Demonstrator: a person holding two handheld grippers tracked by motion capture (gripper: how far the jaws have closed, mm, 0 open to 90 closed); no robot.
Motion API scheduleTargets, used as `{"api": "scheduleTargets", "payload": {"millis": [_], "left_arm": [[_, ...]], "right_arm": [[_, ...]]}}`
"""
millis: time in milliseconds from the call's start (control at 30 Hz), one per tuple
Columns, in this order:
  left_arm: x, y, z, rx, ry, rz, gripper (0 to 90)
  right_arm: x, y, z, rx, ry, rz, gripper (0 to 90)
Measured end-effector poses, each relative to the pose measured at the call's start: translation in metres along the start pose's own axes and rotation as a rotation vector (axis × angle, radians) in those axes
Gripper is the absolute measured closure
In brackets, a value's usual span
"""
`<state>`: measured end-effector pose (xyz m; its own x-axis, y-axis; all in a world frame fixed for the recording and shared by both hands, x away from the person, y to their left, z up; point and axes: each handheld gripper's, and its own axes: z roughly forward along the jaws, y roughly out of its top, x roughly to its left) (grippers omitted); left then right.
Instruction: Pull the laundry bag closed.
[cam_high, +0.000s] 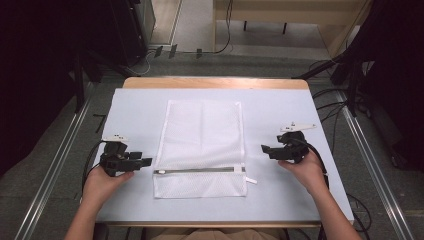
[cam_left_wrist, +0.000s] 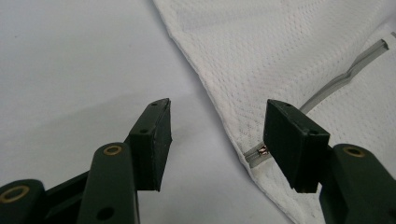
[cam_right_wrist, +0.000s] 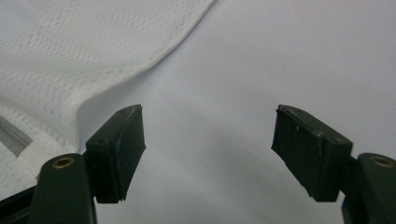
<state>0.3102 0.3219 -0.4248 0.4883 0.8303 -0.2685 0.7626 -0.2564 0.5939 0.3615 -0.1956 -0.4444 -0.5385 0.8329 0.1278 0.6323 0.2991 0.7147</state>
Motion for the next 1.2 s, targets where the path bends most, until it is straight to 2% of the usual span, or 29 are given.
{"api": "scheduleTargets", "payload": {"millis": [300,700,1000,1200], "left_arm": [[0.002,-0.001,-0.001,-0.005,-0.002,-0.003,41.7],[0.002,-0.001,-0.001,-0.006,-0.008,-0.01,41.2],[0.003,-0.003,-0.004,-0.001,-0.009,-0.01,40.9],[0.003,-0.005,-0.005,-0.017,0.0,-0.003,38.6]], "right_arm": [[0.004,0.002,-0.001,-0.002,-0.009,-0.016,36.7],[0.012,0.003,0.0,0.015,0.025,-0.041,38.5],[0.032,0.006,-0.003,0.015,0.064,-0.086,41.0],[0.048,0.01,-0.004,0.014,0.088,-0.128,43.8]]}}
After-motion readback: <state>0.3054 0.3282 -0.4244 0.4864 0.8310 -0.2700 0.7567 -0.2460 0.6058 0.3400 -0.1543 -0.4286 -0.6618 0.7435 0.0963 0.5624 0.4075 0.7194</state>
